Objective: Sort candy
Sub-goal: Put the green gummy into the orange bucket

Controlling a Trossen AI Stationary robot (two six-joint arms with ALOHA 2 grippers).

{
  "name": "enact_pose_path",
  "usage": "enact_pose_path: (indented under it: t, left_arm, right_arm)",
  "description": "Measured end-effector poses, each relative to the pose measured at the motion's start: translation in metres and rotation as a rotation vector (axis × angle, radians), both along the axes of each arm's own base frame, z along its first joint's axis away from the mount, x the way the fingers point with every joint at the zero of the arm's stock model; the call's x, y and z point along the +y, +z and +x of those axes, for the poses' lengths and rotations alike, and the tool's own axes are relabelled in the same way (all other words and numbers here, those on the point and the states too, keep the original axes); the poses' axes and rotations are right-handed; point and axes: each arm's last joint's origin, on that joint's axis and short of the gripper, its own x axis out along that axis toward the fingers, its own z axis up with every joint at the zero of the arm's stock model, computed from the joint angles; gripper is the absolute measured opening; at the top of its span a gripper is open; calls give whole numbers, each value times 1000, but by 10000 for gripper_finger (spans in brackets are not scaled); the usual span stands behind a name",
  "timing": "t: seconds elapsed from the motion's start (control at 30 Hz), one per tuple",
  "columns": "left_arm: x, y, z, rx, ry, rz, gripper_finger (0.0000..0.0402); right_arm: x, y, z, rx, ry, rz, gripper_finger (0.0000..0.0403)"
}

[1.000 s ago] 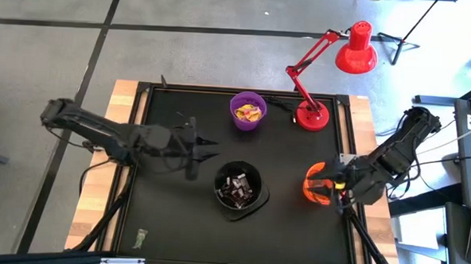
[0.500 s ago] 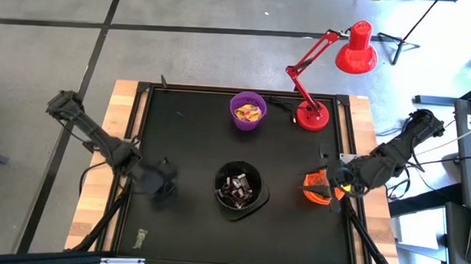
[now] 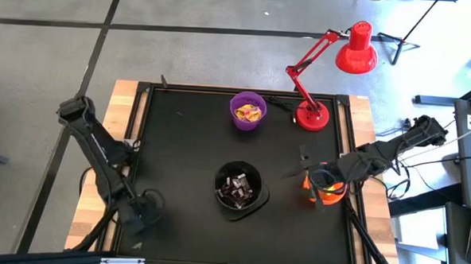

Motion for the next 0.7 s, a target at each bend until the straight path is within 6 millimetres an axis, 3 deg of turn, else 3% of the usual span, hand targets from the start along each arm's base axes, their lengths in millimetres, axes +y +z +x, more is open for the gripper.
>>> enact_pose_path:
  t: [0.27, 0.7]
  left_arm:
    - [-25, -12, -11, 34, 78, 2, 101]
    - [-32, -35, -9, 78, 66, 100, 207]
  right_arm:
    - [1, -10, 13, 44, 46, -21, 166]
    - [3, -12, 14, 54, 56, -24, 166]
